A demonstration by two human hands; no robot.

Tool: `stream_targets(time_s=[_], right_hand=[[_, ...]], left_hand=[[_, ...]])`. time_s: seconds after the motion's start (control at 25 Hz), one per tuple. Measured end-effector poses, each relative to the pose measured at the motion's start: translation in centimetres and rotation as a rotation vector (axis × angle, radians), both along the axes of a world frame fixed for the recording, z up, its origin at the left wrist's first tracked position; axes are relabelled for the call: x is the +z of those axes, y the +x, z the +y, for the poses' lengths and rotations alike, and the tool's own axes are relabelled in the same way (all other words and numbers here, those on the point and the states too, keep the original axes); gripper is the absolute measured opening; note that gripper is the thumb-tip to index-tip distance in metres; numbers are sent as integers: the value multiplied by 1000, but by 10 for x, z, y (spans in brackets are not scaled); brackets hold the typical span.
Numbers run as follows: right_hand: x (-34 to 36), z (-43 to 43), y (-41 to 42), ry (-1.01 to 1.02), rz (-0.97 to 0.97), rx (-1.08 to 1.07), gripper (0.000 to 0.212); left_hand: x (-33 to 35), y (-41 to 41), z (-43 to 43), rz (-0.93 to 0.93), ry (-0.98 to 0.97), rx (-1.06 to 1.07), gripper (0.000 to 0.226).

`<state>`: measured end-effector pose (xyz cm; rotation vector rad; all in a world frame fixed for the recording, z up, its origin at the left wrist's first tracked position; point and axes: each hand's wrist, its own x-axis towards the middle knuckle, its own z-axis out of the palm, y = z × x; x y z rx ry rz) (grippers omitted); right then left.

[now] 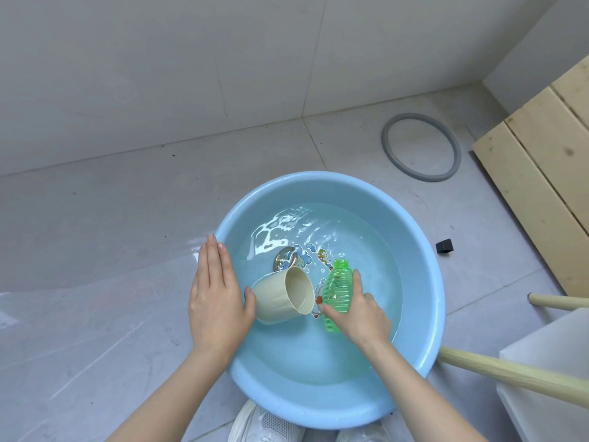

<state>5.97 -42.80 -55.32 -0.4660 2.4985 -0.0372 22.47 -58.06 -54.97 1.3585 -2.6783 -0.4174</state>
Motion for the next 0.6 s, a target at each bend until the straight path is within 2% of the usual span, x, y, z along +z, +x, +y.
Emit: stream_targets(time_s=[0.6], right_hand=[[6, 17, -3, -119, -58, -62, 105]], left_hand=[[0, 0, 0, 6, 0, 5, 87]])
